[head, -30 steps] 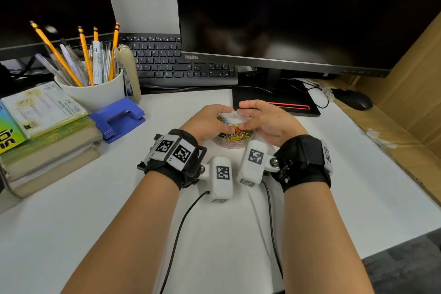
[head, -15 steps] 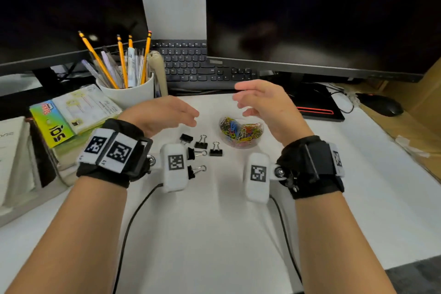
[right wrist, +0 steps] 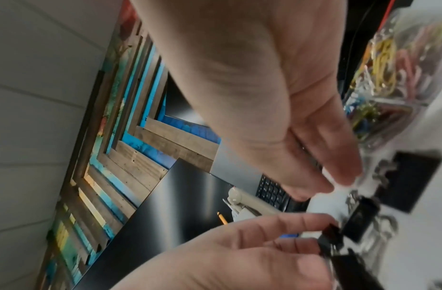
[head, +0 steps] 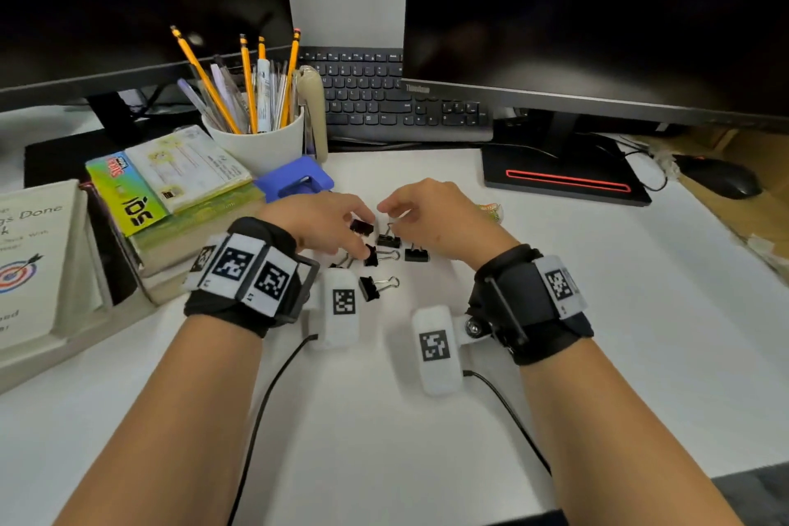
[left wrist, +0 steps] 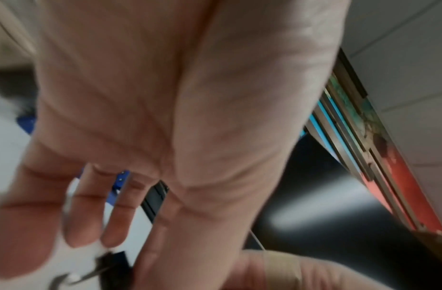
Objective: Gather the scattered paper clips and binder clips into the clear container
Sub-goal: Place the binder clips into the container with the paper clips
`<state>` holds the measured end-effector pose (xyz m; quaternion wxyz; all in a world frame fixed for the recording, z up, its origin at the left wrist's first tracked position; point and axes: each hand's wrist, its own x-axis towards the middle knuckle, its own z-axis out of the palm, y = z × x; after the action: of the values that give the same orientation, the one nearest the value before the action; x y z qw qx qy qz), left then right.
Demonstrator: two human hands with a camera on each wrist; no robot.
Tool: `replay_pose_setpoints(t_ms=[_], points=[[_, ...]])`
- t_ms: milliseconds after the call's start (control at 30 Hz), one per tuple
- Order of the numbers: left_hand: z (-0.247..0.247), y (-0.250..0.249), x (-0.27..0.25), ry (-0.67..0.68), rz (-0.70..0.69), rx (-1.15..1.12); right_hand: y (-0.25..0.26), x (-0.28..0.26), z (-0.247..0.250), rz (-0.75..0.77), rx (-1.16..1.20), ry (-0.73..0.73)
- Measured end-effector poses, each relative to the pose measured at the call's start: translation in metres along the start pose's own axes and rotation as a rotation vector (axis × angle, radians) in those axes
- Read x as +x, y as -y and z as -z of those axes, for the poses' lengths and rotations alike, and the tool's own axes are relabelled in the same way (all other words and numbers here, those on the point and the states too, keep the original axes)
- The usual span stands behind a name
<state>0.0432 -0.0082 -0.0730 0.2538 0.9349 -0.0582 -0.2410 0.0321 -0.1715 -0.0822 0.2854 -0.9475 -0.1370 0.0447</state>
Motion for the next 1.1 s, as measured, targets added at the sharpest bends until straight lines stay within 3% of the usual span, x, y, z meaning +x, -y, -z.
replay_pose_setpoints(t_ms=[200, 567, 1000, 1100], points=[[-0.006, 0.010, 0.005, -0.119, -0.048, -0.008, 0.001, 0.000, -0.007, 0.065, -0.125, 0.105], [-0.006, 0.018, 0.012, -0.194, -0.134, -0.213, -0.001, 0.008, -0.017, 0.124, -0.120, 0.054], [0.000, 0.022, 0.014, -0.338, -0.119, -0.483, -0.001, 0.009, -0.019, 0.206, -0.045, -0.034], [0.000, 0.020, 0.011, -0.206, -0.116, -0.354, -0.001, 0.011, -0.016, 0.190, 0.225, -0.123]])
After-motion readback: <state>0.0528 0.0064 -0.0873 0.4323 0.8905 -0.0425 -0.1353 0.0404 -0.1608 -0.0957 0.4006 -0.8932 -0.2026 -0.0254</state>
